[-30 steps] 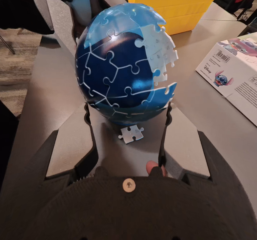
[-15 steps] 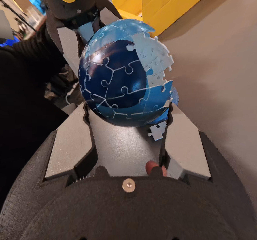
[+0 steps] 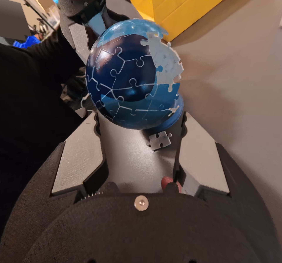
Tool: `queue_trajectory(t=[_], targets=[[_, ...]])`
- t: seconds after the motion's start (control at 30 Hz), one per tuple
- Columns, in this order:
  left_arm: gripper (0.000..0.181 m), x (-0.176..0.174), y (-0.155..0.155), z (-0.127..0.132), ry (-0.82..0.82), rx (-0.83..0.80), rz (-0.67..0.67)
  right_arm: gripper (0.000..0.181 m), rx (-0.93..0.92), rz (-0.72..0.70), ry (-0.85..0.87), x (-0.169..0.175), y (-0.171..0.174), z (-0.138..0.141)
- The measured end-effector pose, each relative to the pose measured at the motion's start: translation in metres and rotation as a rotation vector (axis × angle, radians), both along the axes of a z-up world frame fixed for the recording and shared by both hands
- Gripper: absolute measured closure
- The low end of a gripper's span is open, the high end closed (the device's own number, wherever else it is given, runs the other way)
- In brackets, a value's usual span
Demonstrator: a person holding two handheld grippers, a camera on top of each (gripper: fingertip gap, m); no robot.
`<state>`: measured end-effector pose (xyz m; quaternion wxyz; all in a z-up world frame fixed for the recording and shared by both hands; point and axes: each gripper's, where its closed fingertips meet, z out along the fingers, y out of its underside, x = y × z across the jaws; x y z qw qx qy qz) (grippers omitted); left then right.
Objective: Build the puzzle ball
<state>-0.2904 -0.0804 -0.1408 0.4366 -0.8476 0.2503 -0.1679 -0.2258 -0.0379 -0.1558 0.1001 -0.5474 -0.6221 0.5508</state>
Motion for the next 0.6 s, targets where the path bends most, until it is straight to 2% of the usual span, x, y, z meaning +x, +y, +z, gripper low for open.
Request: queue_trajectory(t=[0.17,0.33,0.4,0.6], targets=[[0.077,0.005,0.004,-0.016,0.033,0.103,-0.032,0.071,0.132,-0.061,0.161,0.003,0.002,0.010],[0.083,0.014,0.007,-0.021,0.001,0.115,-0.085,0.079,0.240,-0.066,0.163,-0.004,-0.008,0.001],[0.083,0.014,0.006,-0.021,0.001,0.113,-0.095,0.079,0.228,-0.077,0.126,-0.006,-0.012,-0.005],[0.083,0.016,0.001,-0.012,-0.113,0.031,-0.107,0.080,0.089,-0.092,0.055,-0.006,-0.019,-0.001]])
